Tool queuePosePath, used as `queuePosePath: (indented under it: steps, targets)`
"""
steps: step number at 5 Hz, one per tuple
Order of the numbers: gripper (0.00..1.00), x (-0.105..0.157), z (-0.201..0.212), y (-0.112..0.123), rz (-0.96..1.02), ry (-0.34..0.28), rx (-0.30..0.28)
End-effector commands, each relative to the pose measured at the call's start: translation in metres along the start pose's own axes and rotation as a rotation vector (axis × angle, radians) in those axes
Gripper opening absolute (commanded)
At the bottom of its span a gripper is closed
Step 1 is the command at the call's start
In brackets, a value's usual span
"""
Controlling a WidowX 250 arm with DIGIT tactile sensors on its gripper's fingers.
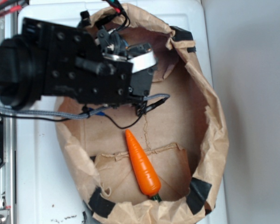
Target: Grab the blue sponge.
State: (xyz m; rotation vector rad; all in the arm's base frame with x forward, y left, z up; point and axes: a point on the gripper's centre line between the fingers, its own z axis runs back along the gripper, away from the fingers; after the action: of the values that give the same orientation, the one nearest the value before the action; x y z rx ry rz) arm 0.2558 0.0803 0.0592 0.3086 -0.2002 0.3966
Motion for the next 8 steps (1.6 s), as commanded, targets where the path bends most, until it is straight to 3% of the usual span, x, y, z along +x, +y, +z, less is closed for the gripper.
queuePosePath:
  steps: [1,2,4,5,6,7,8]
  targets:
    - [1.0,0.011,0.03,0.046,-0.06,-0.036,-0.039]
    - [1.0,0.017,0.011,0.048,-0.026,-0.054,-0.006]
    - [1.0,0.026,-0.025,0.028,0.045,-0.109,0.051]
    - [1.0,0.033,-0.033,0.018,0.059,-0.125,0.027]
    - [1.0,0.035,-0.028,0.02,0.054,-0.109,-0.087]
    - [0.0,0.034,-0.01,0.029,0.073,-0.093,-0.166]
    - [0.0,0.034,0.002,0.036,0.076,-0.079,-0.23]
